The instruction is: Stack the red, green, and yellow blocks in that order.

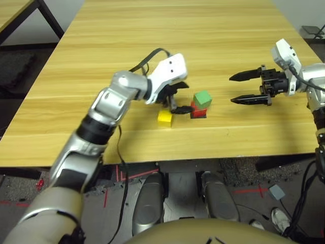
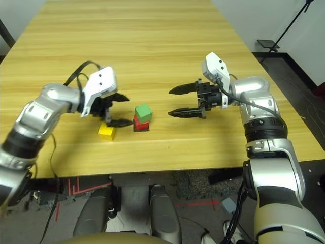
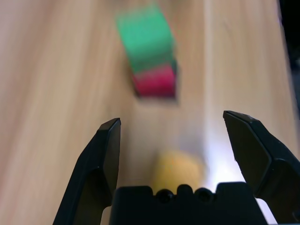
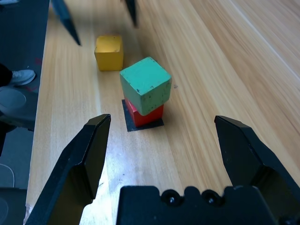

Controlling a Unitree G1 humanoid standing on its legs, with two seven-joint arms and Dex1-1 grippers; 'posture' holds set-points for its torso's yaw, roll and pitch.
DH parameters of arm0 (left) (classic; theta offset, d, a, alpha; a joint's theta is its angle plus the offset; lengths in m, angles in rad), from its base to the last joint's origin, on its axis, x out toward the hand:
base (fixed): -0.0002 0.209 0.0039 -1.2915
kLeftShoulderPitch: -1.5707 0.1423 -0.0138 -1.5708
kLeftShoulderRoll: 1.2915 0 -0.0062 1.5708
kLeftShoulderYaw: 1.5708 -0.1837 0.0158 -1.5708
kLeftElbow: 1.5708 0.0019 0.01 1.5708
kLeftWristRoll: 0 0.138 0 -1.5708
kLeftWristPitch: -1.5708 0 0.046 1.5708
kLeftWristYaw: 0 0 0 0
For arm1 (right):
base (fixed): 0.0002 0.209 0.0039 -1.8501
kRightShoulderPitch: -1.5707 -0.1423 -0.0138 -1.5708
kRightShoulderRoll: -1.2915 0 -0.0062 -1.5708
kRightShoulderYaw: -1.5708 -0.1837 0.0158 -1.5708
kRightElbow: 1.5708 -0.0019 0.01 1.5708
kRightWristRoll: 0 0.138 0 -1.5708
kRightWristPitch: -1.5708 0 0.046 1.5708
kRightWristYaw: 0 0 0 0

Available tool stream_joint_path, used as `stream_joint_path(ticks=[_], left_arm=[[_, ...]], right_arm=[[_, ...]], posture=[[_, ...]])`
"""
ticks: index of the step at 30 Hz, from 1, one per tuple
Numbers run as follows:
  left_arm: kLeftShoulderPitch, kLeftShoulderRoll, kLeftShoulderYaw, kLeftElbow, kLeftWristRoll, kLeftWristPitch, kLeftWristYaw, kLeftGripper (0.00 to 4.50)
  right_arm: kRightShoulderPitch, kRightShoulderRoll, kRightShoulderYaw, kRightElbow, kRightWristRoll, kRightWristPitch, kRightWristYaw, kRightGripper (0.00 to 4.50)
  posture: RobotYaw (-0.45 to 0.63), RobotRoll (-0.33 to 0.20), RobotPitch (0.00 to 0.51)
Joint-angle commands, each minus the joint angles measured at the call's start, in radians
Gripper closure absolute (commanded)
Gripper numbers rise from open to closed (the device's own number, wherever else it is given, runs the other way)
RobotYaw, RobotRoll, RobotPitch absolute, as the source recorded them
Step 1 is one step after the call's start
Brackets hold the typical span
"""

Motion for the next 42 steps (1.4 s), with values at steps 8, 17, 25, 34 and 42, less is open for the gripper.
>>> stream_joint_path(ticks=[8,17,25,34,42], left_arm=[[0.07,0.009,-0.007,0.07,0.046,-0.213,-0.004,0.03],[0.006,-0.065,-0.031,0.249,0.104,-0.355,-0.024,0.03],[0.009,-0.092,-0.061,0.379,0.145,-0.427,-0.069,0.03],[-0.003,-0.148,-0.012,0.365,0.115,-0.338,-0.037,1.24],[-0.092,-0.142,0.034,0.152,0.049,-0.021,0.009,2.59]], right_arm=[[-0.029,0.022,0.008,0.016,-0.009,-0.012,0.006,0.0],[-0.016,0.013,-0.001,-0.003,-0.007,0.001,0.006,0.0],[0.012,0.003,-0.018,-0.038,-0.005,0.021,0.0,0.0],[0.033,0.001,-0.027,-0.064,-0.004,0.033,-0.015,0.0],[0.038,0.004,-0.03,-0.056,-0.008,0.026,-0.019,0.0]], posture=[[0.25,-0.024,0.111],[0.23,-0.027,0.111],[0.2,-0.023,0.113],[0.21,-0.017,0.115],[0.22,-0.001,0.115]])
